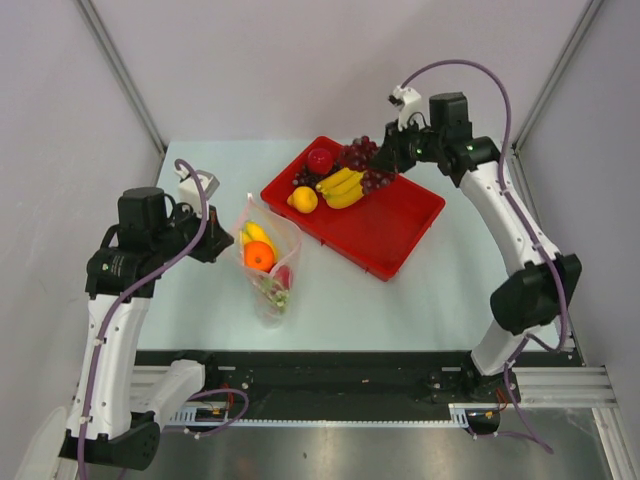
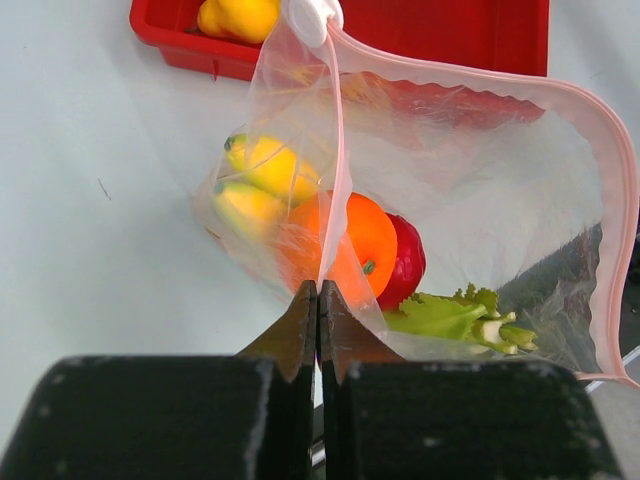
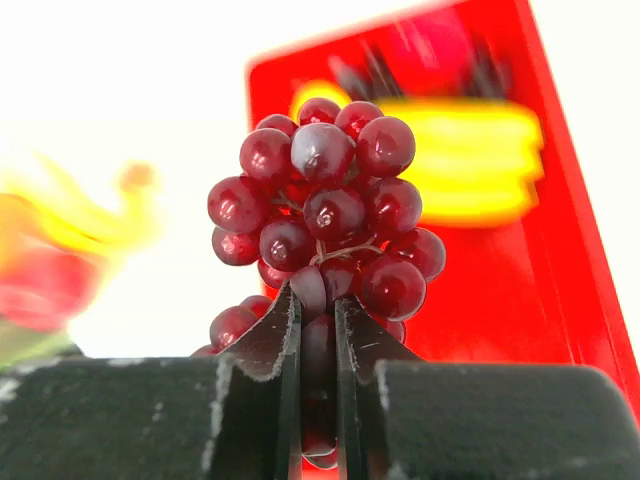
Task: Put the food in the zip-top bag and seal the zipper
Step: Pick up the fake fruit from the bin, then place the fake fruit in the zipper food storage bag.
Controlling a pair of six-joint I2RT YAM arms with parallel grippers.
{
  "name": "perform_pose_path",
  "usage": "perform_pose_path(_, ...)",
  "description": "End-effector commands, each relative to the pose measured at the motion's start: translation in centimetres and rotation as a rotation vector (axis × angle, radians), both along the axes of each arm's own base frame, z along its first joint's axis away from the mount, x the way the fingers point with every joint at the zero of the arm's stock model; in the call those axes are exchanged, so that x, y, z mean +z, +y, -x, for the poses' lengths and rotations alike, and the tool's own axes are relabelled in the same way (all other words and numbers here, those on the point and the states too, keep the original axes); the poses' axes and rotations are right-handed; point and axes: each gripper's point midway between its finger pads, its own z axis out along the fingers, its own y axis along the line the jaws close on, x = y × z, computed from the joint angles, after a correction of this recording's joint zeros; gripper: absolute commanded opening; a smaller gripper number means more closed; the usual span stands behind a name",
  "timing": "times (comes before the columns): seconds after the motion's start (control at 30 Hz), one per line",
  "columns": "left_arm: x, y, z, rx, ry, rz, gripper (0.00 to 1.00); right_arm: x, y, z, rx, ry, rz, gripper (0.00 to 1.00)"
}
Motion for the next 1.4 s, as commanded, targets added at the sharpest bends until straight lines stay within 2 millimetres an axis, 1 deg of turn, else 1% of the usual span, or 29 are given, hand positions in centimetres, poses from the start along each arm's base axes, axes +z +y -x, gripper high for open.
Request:
perform_pose_path(0.0,0.9,-0.4,-0.4,0.002,-0.028,0.043,0.0,14.0,5.4,6.0,0.134,-0.231,-0.28,0.0)
perform_pose_path(0.03,1.0,-0.5,-0.5,0.001,-0.03,0.045,0.0,15.8,6.1,6.9,0.141,-0.25,-0.326,0.0)
perform_pose_path(0.07,1.1,-0.5,-0.5,0.002,-0.032,0.046,0.0,16.9,7.8,8.8,0.19,-0.261,-0.351,0.0)
perform_pose_path(0.13,1.3,-0.6,-0.5,0.003,-0.032,0.054,0.0,19.3,8.8,11.2,0.234,-0.293,-0.388,0.0)
perform_pose_path(0.17,1.4,-0.6,-0.5,0.001,-0.034,0.056,0.0,19.8,10.2,13.0,0.275,-0.298,-0.401,0.0)
perform_pose_path(0.23,1.5,-0.7,-0.4,0.001,-0.032,0.065,0.0,20.8,11.1,15.2,0.324,-0.309,-0.425,0.0)
perform_pose_path(0.27,1.5,-0.7,-0.5,0.003,-0.032,0.064,0.0,20.8,11.6,15.9,0.35,-0.314,-0.425,0.0)
perform_pose_path(0.3,1.5,-0.7,-0.4,0.003,-0.03,0.067,0.0,20.4,12.4,17.3,0.389,-0.3,-0.417,0.0)
perform_pose_path(0.33,1.6,-0.7,-0.3,0.002,-0.029,0.069,0.0,20.3,12.6,18.0,0.405,-0.301,-0.41,0.0)
perform_pose_path(0.37,1.6,-0.8,-0.2,0.003,-0.029,0.072,0.0,19.7,12.7,18.2,0.414,-0.309,-0.384,0.0)
perform_pose_path(0.4,1.6,-0.8,-0.1,0.002,-0.028,0.074,0.0,18.8,13.1,19.1,0.435,-0.286,-0.364,0.0)
perform_pose_path(0.47,1.7,-0.8,0.0,0.003,-0.03,0.075,0.0,17.7,13.3,20.0,0.47,-0.286,-0.332,0.0)
perform_pose_path(0.5,1.7,-0.8,0.0,0.004,-0.03,0.08,0.0,16.3,13.6,20.9,0.501,-0.256,-0.303,0.0)
perform_pose_path(0.57,1.7,-0.8,0.2,0.005,-0.031,0.079,0.0,14.8,14.2,21.8,0.547,-0.231,-0.265,0.0)
perform_pose_path(0.63,1.6,-0.8,0.3,0.007,-0.028,0.084,0.0,13.7,14.7,22.9,0.585,-0.195,-0.226,0.0)
perform_pose_path(0.73,1.4,-0.9,0.6,0.006,-0.022,0.092,0.0,12.6,15.3,22.9,0.585,-0.103,-0.206,0.0)
perform_pose_path(0.8,1.3,-1.0,0.9,-0.001,-0.023,0.099,0.0,12.2,16.0,22.6,0.579,-0.035,-0.206,0.0)
perform_pose_path(0.83,1.1,-1.1,1.0,-0.005,-0.021,0.101,0.0,12.4,16.3,22.6,0.581,-0.017,-0.214,0.0)
perform_pose_path(0.87,1.3,-1.2,1.0,-0.009,-0.031,0.105,0.0,11.2,17.0,21.9,0.57,0.032,-0.199,0.0)
perform_pose_path(0.9,1.2,-1.3,1.2,-0.004,-0.019,0.124,0.0,11.1,17.3,21.8,0.56,0.064,-0.202,0.0)
perform_pose_path(0.93,1.2,-1.5,1.3,-0.008,-0.019,0.13,0.0,12.1,17.7,21.6,0.551,0.085,-0.227,0.0)
perform_pose_path(0.97,1.3,-1.5,1.3,-0.009,-0.022,0.132,0.0,12.0,17.8,21.1,0.537,0.12,-0.23,0.0)
perform_pose_path(1.0,1.4,-1.4,1.4,-0.008,-0.026,0.131,0.0,10.4,18.4,20.5,0.526,0.192,-0.21,0.0)
perform_pose_path(1.03,1.4,-1.4,1.4,-0.009,-0.027,0.13,0.0,10.6,18.5,21.0,0.536,0.256,-0.237,0.0)
perform_pose_path(1.1,1.6,-1.4,1.5,-0.014,-0.035,0.127,0.0,9.9,18.7,20.2,0.518,0.302,-0.248,0.0)
perform_pose_path(1.2,1.7,-1.4,1.5,-0.009,-0.042,0.133,0.0,9.6,19.2,20.6,0.525,0.356,-0.256,0.0)
perform_pose_path(1.3,1.7,-1.7,1.6,-0.01,-0.028,0.153,0.0,8.9,19.8,20.6,0.507,0.36,-0.24,0.0)
perform_pose_path(1.33,1.7,-1.8,1.6,-0.013,-0.024,0.158,0.0,8.5,19.9,19.7,0.457,0.346,-0.225,0.0)
perform_pose_path(1.37,1.7,-1.8,1.6,-0.015,-0.025,0.161,0.0,8.5,20.1,19.2,0.433,0.341,-0.226,0.0)
